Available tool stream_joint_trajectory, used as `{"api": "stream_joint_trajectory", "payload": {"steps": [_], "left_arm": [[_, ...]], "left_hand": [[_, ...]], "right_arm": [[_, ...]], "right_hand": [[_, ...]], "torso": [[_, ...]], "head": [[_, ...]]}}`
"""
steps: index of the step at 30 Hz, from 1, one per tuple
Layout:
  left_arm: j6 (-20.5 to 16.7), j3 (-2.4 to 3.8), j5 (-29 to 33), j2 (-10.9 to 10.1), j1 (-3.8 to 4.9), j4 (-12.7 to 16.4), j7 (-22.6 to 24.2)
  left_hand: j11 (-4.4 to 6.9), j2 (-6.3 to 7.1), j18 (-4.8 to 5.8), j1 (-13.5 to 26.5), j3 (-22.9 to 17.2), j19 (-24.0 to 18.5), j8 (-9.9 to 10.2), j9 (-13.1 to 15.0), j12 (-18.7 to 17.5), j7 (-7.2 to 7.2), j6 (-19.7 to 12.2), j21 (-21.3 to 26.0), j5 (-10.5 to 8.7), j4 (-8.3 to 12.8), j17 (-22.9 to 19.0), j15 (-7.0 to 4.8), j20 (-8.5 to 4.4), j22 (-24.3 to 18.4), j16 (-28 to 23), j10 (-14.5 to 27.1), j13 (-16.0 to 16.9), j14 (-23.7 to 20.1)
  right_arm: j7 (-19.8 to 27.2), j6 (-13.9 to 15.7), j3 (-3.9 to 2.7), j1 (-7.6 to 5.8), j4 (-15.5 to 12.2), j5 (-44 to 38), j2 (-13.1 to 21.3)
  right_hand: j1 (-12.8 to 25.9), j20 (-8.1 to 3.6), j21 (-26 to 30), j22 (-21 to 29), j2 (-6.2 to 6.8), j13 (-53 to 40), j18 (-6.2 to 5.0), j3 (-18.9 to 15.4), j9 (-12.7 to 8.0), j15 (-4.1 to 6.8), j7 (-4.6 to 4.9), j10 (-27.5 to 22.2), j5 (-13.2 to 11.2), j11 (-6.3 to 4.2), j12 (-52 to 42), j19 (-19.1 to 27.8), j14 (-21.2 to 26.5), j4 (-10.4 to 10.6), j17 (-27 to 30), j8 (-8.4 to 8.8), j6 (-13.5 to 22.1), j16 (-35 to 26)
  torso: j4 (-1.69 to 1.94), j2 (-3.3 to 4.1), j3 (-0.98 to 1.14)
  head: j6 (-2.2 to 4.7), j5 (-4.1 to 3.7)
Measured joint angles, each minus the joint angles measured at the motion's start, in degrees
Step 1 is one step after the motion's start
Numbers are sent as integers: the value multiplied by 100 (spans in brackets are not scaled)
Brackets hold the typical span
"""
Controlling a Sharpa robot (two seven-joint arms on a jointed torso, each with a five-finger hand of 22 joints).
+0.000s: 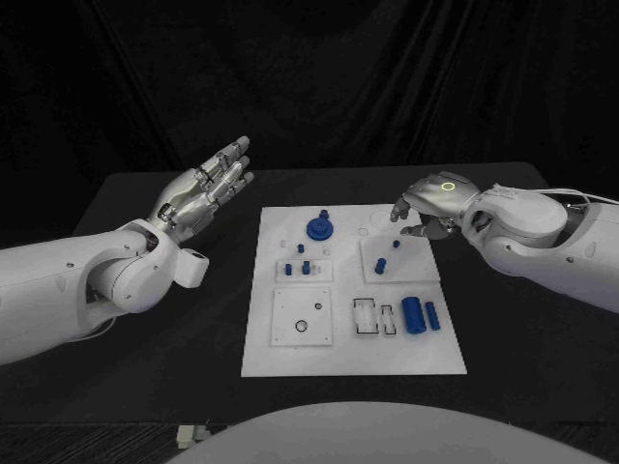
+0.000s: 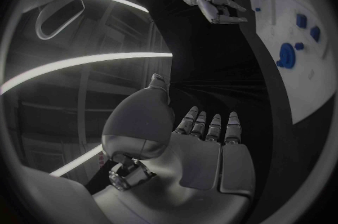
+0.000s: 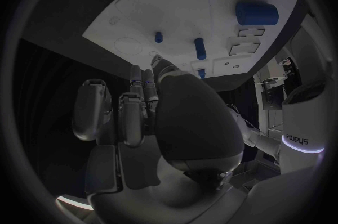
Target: Assemble the parts on the task board
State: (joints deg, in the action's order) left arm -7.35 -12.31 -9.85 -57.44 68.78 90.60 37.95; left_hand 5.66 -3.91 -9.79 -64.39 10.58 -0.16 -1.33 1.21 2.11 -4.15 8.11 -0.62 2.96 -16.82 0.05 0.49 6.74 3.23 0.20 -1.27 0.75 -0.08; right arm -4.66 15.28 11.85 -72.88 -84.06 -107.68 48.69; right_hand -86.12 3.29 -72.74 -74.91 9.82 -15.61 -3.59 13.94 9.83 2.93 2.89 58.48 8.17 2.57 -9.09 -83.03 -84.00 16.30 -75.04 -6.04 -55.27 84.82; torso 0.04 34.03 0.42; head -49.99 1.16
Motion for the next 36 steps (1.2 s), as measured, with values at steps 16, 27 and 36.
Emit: {"api": "stream_joint_trajectory", "payload": {"steps": [16, 27, 36], "left_arm": [[327, -2, 808, -85, -147, 151, 67], [389, -1, 870, -78, -168, 129, 77], [451, -1, 853, -57, -185, 100, 81]], "left_hand": [[104, 139, 10, -433, -358, 2, 0, -11, 50, -53, -32, 23, 745, 5, 1, -225, -431, -245, 0, 87, -5, 0], [-153, -174, 144, -1194, -158, 20, 0, 8, 144, 171, 152, 23, 1542, 13, 3, 95, -139, -119, 0, 102, -5, 7], [-212, -231, 142, -1317, -57, 38, 0, 7, 166, 222, 163, 23, 1579, 22, 4, 195, 8, -85, 0, 102, -4, 0]], "right_arm": [[8, -213, -2, 169, 79, -44, -99], [21, -241, 0, 253, 214, -20, -173], [69, -234, -1, 330, 333, 65, -251]], "right_hand": [[225, 0, 56, 1, 79, -24, 1, 245, 41, 0, 21, -66, 226, -20, -45, 0, 0, -27, 1, 0, 20, -15], [225, 21, 144, -2, 79, -44, 1, 524, 69, -1, 42, -127, 355, 0, -114, 21, 0, -90, 2, 0, 41, -55], [246, 21, 167, -3, 224, -60, 1, 931, 109, -1, 62, -127, 536, 0, -199, 21, 0, -191, 2, -24, 20, -55]], "torso": [[7, -5, -36], [-2, -7, -29], [-7, -7, -25]], "head": [[0, 15], [0, 47], [0, 54]]}}
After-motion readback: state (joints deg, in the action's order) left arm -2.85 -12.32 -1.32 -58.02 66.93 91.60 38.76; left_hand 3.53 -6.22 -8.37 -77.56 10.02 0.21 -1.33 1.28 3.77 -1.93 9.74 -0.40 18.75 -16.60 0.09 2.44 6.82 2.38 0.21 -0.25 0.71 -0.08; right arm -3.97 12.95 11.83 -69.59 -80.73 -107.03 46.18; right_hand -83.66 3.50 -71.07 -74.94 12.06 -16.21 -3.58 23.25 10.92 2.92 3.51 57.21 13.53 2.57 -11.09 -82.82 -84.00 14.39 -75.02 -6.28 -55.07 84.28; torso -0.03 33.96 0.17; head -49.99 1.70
